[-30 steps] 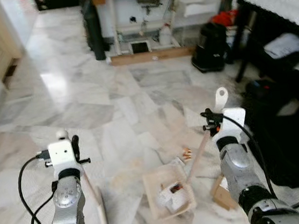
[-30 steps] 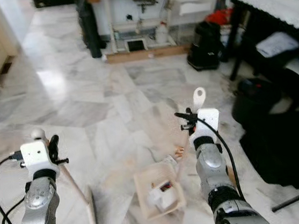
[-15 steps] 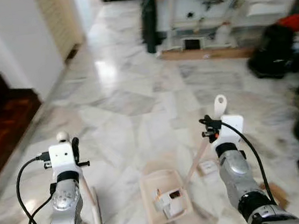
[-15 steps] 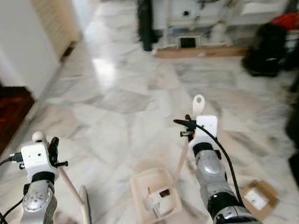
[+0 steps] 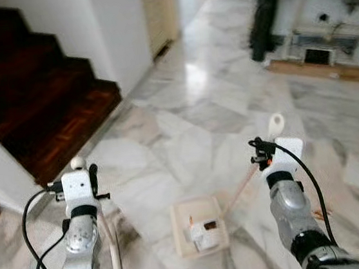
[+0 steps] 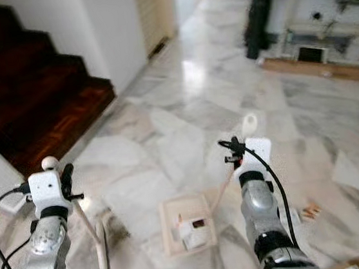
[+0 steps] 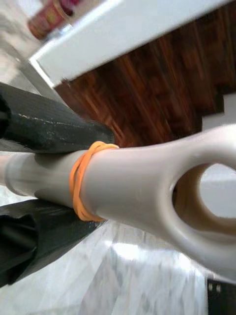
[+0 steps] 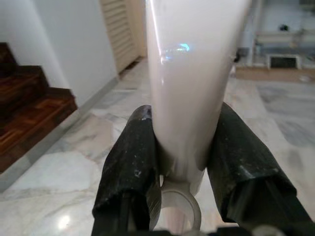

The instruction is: Sweep floor

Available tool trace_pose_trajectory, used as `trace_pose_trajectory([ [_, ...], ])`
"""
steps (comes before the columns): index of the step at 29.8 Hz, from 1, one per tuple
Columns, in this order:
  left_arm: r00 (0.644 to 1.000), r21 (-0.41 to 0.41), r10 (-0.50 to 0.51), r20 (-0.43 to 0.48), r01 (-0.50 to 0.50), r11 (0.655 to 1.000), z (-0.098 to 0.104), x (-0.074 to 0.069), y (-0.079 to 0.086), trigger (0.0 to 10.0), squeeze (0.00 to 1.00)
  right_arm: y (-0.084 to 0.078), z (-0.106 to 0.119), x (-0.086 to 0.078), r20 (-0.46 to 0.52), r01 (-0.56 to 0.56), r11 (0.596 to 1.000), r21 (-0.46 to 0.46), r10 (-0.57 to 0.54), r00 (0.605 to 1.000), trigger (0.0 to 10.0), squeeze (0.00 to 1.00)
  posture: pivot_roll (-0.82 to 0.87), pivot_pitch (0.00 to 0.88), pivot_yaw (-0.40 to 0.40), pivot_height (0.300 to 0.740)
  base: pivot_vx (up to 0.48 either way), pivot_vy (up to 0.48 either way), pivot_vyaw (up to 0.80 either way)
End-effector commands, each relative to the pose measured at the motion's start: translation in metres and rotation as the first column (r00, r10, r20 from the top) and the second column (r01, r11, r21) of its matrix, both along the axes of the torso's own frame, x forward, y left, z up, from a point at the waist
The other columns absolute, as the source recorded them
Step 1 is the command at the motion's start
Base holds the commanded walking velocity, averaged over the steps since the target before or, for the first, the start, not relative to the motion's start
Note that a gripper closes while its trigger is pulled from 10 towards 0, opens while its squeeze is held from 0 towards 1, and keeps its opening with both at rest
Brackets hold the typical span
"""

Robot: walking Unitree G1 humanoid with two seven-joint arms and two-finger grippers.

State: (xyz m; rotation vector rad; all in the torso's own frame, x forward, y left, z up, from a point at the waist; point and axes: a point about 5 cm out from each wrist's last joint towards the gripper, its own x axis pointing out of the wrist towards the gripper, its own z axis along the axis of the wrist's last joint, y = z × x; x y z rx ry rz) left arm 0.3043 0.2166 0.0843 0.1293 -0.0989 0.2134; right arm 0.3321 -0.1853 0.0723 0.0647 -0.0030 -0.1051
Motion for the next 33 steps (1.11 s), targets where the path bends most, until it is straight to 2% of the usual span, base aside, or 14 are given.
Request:
trace_pose_trajectory([
  [1,0.999,0.003,0.018,0.045,-0.018,1.000,0.008,0.000,0.004,10.0,0.00,0.003,0.012,0.005,0.056,-0.010,1.000,-0.008,0.010,0.998,10.0,0.00,0.07,0.000,-0.014,0.740,0.000,0.000,0.80],
  [10,0.998,-0.004,0.039,0.043,-0.039,0.999,0.004,-0.006,0.004,10.0,0.00,-0.007,0.009,0.002,0.046,-0.001,1.000,-0.023,0.002,0.999,10.0,0.00,0.08,0.000,-0.026,0.740,0.000,0.000,0.80],
  [16,0.999,0.002,0.019,0.028,-0.019,1.000,0.001,-0.010,0.000,10.0,0.00,-0.014,0.005,-0.001,0.026,0.015,0.999,-0.033,-0.014,1.000,10.0,0.00,0.10,0.000,-0.020,0.740,0.000,0.000,0.80],
  [25,0.999,0.003,0.038,0.006,-0.038,0.999,-0.003,-0.011,0.005,10.0,0.00,-0.001,0.008,0.002,0.038,-0.013,1.000,-0.018,0.014,0.999,10.0,0.00,0.06,0.000,-0.014,0.740,0.000,0.000,0.80],
  [33,1.000,0.006,0.024,0.010,-0.024,1.000,0.002,-0.004,0.002,10.0,0.00,-0.004,0.004,-0.001,0.034,0.010,1.000,-0.001,-0.010,0.999,10.0,0.00,0.05,0.000,0.005,0.740,0.000,0.000,0.80],
])
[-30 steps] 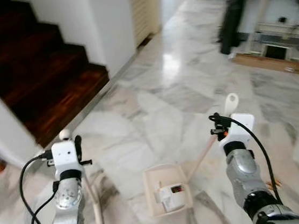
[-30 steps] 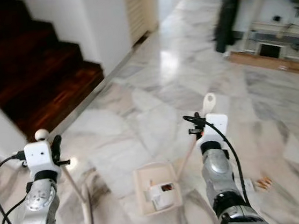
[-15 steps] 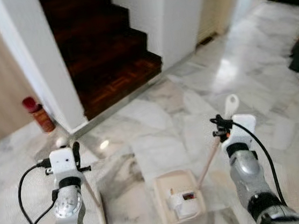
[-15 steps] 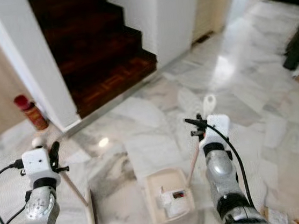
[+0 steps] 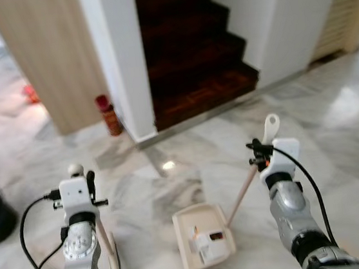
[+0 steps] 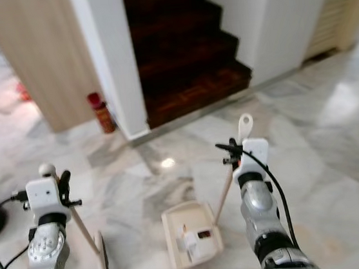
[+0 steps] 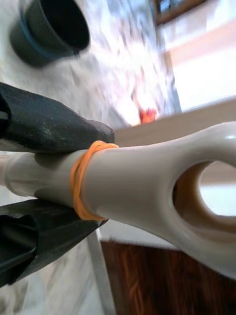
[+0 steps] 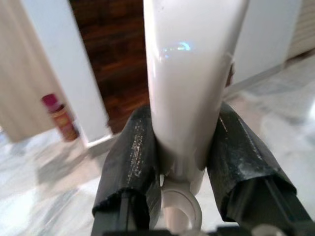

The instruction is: Sweep floor

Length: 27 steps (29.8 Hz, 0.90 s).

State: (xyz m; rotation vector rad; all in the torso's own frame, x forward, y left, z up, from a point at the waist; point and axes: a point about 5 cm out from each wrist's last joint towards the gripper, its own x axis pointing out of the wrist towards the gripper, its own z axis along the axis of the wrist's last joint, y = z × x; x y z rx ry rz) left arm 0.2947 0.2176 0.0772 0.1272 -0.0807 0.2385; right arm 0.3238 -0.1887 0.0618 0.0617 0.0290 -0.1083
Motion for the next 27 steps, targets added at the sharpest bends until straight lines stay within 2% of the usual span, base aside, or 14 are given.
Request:
trace_pose_trajectory([
  [1,1.000,0.012,-0.004,0.026,0.004,1.000,0.009,0.005,0.001,10.0,0.00,-0.001,0.014,0.006,0.063,0.008,1.000,0.001,-0.008,0.998,10.0,0.00,0.05,0.000,0.006,0.740,0.000,0.000,0.80],
  [6,1.000,0.016,-0.008,0.028,0.007,1.000,0.011,0.006,0.002,10.0,0.00,0.002,0.011,0.005,0.050,0.005,1.000,0.006,-0.005,0.999,10.0,0.00,0.06,0.000,0.007,0.740,0.000,0.000,0.80],
  [12,1.000,0.011,0.001,0.019,-0.001,1.000,0.007,0.002,0.003,10.0,0.00,0.005,0.004,0.005,0.002,-0.003,0.998,0.057,0.003,1.000,10.0,0.00,0.06,0.000,0.000,0.740,0.000,0.000,0.00],
  [16,1.000,-0.001,0.003,0.015,-0.003,1.000,0.006,0.001,0.003,10.0,0.00,0.005,0.004,0.006,-0.002,-0.008,0.999,0.053,0.008,1.000,10.0,0.00,0.05,0.000,-0.001,0.740,0.000,0.000,0.00],
  [27,1.000,-0.007,-0.011,0.009,0.011,1.000,0.004,0.000,-0.001,10.0,0.00,0.011,0.002,0.006,-0.022,-0.028,0.998,0.063,0.030,0.999,10.0,0.00,0.06,0.000,0.004,0.740,0.000,0.408,0.00],
])
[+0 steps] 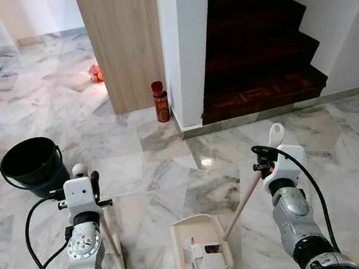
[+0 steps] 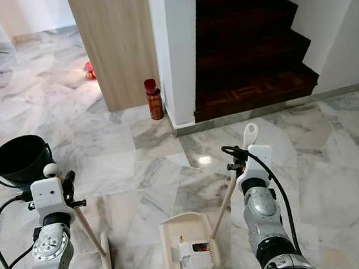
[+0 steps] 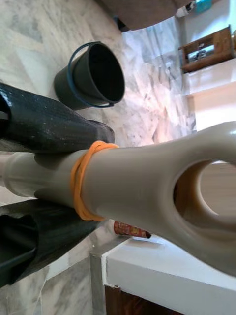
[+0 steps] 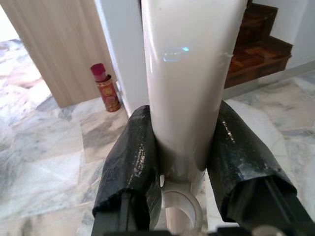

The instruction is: Sweep floor

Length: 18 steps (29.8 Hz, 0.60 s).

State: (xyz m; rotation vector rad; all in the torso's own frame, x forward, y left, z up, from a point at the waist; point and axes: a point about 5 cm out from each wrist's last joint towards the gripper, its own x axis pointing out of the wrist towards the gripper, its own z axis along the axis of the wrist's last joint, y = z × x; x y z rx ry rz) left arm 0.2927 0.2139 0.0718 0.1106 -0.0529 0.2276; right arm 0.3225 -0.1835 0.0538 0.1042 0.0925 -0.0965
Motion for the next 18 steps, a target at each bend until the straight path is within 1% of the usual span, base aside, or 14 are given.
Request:
trace_pose_trajectory([
  [1,0.999,0.013,-0.005,0.036,0.004,1.000,0.0092,0.0020,0.0025,10.0,0.00,0.0058,0.0095,0.0069,0.036,-0.014,1.000,0.019,0.013,0.999,10.0,0.00,0.05,0.000,0.005,0.740,0.000,0.398,0.00],
  [18,0.999,0.017,-0.023,0.036,0.022,1.000,0.0102,0.0029,0.0005,10.0,0.00,0.0109,0.0057,0.0048,0.023,-0.028,0.999,0.026,0.027,0.999,10.0,0.00,0.06,0.000,0.008,0.740,0.000,0.394,0.00],
])
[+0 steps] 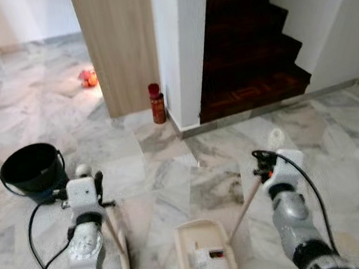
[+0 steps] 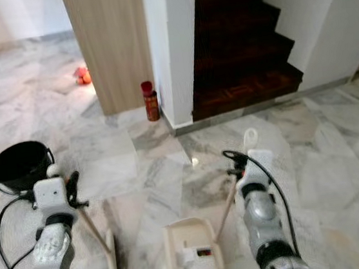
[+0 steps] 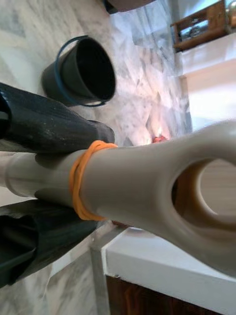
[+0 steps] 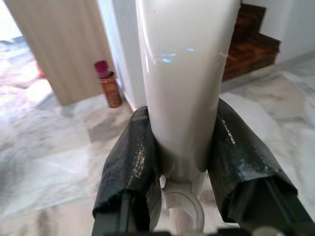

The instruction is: Sweep floor

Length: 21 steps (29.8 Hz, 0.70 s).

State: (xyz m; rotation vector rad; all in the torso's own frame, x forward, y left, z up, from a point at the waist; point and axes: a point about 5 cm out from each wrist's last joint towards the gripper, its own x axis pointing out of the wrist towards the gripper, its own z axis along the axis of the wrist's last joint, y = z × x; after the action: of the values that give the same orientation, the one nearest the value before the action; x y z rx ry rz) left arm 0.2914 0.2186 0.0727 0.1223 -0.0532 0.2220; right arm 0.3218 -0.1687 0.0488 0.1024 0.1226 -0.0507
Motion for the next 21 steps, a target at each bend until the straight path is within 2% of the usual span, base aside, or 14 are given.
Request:
trace_pose_trajectory([
  [1,0.999,0.005,-0.017,0.037,0.017,1.000,0.0094,0.0043,-0.0043,10.0,0.00,-0.0038,0.0107,0.0055,0.050,0.018,0.999,0.026,-0.020,0.999,10.0,0.00,0.06,0.000,0.008,0.740,0.000,0.394,0.00],
  [21,0.999,0.000,0.008,0.040,-0.008,1.000,0.0108,0.0024,-0.0007,10.0,0.00,-0.0016,0.0126,0.0084,0.045,0.016,0.999,0.030,-0.017,0.999,10.0,0.00,0.08,0.000,-0.004,0.740,0.000,0.389,0.00],
])
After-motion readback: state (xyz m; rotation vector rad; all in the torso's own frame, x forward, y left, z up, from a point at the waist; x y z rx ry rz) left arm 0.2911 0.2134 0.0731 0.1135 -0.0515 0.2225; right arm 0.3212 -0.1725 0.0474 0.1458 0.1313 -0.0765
